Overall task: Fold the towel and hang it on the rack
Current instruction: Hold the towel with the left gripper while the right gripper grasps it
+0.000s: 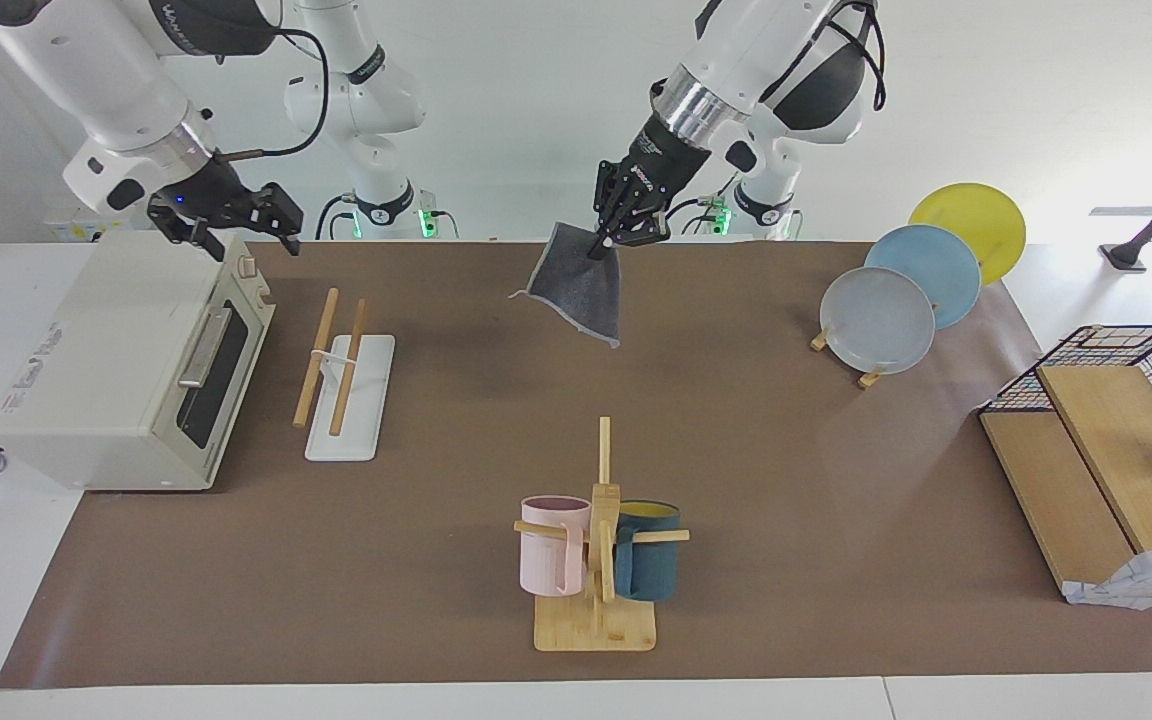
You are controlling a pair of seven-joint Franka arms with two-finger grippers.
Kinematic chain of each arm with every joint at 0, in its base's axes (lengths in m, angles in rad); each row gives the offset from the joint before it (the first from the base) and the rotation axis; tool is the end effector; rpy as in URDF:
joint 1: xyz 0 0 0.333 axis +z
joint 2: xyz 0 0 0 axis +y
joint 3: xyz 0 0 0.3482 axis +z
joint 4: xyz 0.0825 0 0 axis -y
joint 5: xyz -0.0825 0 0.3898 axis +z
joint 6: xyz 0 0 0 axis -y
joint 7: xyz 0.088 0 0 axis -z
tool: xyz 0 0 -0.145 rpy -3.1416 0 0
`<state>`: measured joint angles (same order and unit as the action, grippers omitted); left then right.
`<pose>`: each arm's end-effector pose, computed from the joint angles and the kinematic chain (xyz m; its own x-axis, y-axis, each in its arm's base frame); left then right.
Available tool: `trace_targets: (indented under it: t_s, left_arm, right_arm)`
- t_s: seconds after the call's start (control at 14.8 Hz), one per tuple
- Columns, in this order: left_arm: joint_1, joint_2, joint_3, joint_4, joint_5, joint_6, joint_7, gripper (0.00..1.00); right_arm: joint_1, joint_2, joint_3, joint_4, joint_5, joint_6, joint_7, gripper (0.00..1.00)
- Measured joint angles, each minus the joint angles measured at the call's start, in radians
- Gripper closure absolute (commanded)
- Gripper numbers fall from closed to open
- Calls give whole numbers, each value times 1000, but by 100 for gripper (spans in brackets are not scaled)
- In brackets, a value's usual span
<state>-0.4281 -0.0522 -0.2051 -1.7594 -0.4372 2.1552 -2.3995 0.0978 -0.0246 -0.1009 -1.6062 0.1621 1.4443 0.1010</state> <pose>0.4678 -0.3851 0.6269 -0.2995 0.7729 -0.5594 0.9417 0.3337 -0.0430 0.5320 0.0227 0.6078 0.9851 -0.0819 -0.1511 -0.1047 -0.9832 -0.1493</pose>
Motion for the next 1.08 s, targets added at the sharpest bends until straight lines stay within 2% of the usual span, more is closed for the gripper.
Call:
trace_targets:
  t_s: [0.2,0.47,0.68,0.88,1.08]
  left_arm:
    - [0,-3,1,0,0,2,0,100]
    - [0,-3,1,-4,-1,2,-1,100]
    - [0,-3,2,-7,-1,2,-2,100]
    - [0,-4,2,-8,-2,3,-3,100]
    - [1,-4,4,-8,-10,3,-3,100]
  right_arm:
    - [105,-1,4,-16,215,124,407,0]
    - [187,-2,7,-51,409,366,862,0]
    - [246,-1,7,-106,502,563,1075,0]
    - [389,0,10,-169,524,756,1262,0]
    - [455,8,12,-220,524,820,1309,0]
